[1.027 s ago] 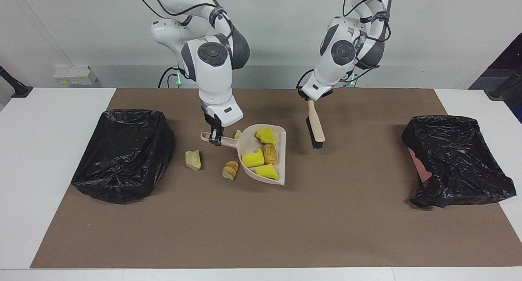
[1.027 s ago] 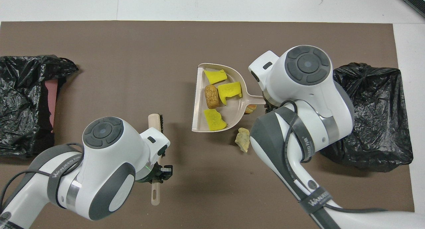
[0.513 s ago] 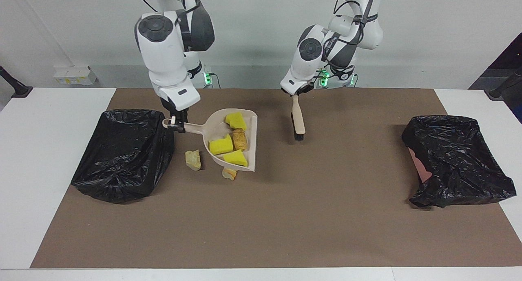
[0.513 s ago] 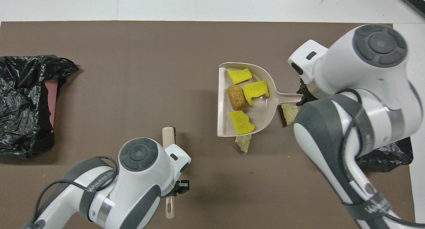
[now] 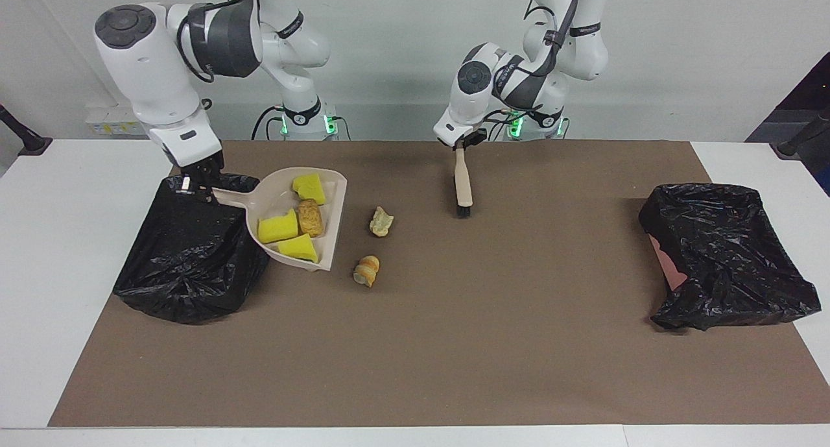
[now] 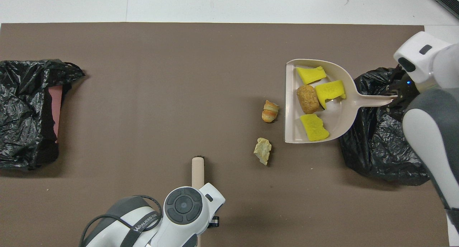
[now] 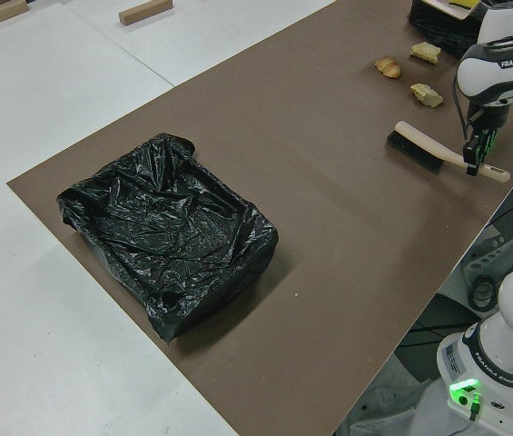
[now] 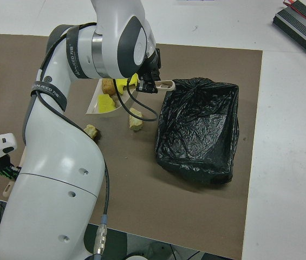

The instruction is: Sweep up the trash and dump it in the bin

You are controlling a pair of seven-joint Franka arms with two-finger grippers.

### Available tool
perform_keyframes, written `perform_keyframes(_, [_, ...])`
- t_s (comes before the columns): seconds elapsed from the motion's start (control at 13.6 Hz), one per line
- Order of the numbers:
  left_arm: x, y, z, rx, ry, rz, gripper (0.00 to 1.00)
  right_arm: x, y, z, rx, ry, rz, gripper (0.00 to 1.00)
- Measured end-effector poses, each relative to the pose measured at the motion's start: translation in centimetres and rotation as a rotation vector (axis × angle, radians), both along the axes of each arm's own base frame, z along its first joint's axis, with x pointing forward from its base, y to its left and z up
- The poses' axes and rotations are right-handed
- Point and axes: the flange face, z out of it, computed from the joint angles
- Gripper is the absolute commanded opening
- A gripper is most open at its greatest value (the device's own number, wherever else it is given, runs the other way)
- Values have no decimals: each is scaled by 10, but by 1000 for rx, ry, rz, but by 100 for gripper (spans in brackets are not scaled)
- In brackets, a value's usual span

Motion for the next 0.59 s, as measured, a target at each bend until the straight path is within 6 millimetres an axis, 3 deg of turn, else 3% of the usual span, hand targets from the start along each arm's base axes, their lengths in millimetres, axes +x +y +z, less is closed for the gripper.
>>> perform_keyframes(0.15, [-2,2,-2,1,5,4,5,-4,-40,2,0,0,-18,0])
perform_keyframes(0.37, [-3,2,-3,0,9,7,47,-12,-88,7,-2,-7,-39,0])
perform_keyframes(0.51, [-2,2,-3,-3,5,9,81,-16,-115,8,-6,-18,-25,0])
perform_keyframes(0.59, [-1,1,-2,-9,-2,11,91,-18,-128,10,-12,-35,-5,0])
